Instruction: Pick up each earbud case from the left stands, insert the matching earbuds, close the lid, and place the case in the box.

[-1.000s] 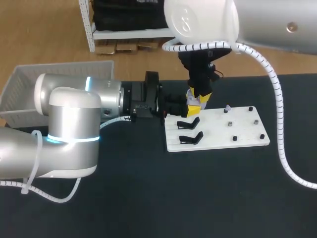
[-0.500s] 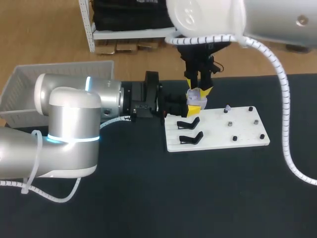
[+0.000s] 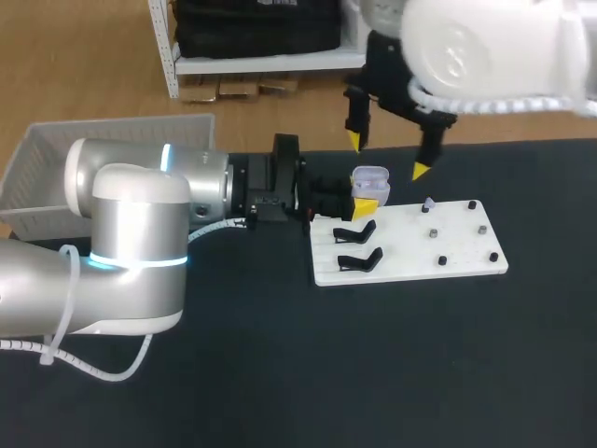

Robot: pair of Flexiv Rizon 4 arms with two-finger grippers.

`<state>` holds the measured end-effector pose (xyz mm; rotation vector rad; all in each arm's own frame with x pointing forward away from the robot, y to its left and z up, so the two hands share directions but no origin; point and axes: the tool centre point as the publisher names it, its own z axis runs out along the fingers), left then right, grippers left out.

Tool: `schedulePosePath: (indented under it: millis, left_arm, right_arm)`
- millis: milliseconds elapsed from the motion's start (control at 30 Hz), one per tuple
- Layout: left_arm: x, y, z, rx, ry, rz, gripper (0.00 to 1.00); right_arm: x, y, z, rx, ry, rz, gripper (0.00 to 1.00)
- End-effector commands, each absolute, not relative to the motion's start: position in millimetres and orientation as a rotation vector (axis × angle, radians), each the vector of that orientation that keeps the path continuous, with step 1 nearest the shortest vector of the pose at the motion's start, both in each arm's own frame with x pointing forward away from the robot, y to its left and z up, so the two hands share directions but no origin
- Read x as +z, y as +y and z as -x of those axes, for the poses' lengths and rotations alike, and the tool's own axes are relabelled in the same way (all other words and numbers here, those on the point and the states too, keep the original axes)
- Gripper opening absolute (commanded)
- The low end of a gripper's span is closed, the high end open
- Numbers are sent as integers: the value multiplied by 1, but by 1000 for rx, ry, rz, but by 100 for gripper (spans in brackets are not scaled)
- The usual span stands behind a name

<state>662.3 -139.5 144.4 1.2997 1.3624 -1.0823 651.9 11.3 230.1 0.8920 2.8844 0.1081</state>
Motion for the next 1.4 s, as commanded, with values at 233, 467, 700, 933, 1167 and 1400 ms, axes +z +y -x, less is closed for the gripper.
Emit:
schedulePosePath:
  millis: [233, 467, 700, 933, 1167, 1400]
  left_arm:
    - [143, -139, -662, -1080, 1357, -1293, 0]
    - [143, -139, -662, -1080, 1357, -1293, 0]
    - [143, -139, -662, -1080, 1357, -1293, 0]
    - [143, -139, -662, -1080, 1357, -1293, 0]
    - [143, -139, -662, -1080, 1357, -1293, 0]
    - [143, -139, -662, -1080, 1357, -1293, 0]
  right_arm:
    - [245, -16, -640, 254, 2923, -464, 100]
    - [246, -17, -636, 206, 2969, -323, 100]
    - [246, -17, -636, 206, 2969, -323, 100]
    - [246, -17, -636, 206, 2969, -323, 100]
    - [233, -53, -674, 270, 2830, -318, 100]
    - [215, -64, -703, 316, 2750, -253, 100]
